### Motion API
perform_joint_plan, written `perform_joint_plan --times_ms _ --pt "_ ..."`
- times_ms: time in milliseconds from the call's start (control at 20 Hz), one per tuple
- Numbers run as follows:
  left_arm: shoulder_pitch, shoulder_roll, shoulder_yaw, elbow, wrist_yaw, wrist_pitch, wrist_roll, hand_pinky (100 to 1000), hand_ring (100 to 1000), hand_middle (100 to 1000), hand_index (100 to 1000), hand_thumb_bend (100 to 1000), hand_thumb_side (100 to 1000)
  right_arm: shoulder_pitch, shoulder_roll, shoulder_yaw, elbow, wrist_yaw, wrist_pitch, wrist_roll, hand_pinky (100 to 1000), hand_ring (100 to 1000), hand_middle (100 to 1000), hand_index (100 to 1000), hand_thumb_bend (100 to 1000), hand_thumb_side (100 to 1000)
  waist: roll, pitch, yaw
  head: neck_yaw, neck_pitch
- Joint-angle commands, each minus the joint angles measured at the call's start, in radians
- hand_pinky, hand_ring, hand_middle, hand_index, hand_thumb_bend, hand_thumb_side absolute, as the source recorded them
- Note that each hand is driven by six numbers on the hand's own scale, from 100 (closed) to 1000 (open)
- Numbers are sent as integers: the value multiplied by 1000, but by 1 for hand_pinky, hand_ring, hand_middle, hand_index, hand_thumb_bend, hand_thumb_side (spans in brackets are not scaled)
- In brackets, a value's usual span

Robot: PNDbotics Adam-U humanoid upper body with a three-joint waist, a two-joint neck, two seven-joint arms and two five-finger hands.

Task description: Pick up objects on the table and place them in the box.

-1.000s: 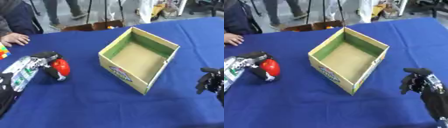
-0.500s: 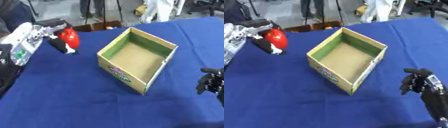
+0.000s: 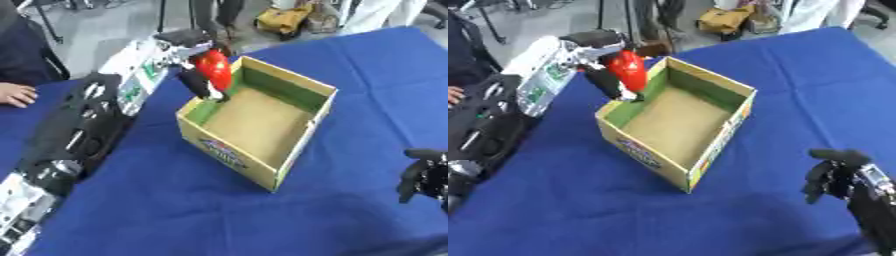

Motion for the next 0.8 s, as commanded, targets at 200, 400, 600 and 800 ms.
perform_joint_plan --times_ms 200,400,600,800 --pt "7 -56 26 114 -50 -27 79 393 398 480 663 192 356 -28 -17 13 -18 -15 2 21 437 514 517 799 100 1000 0 2 -31 12 -30" --pt "27 -82 31 167 -60 -44 116 475 452 530 709 544 427 -36 -15 18 -22 -19 3 27 437 514 518 799 100 1000 3 12 -46 15 -40" --pt "31 -89 34 192 -63 -62 140 475 452 530 709 544 427 -38 -14 19 -23 -20 4 29 437 514 518 799 100 1000 3 14 -50 16 -41" --pt "18 -80 57 151 -73 -82 174 689 618 673 865 1000 742 -33 -14 16 -21 -19 4 27 438 515 518 799 100 1000 0 11 -45 13 -48"
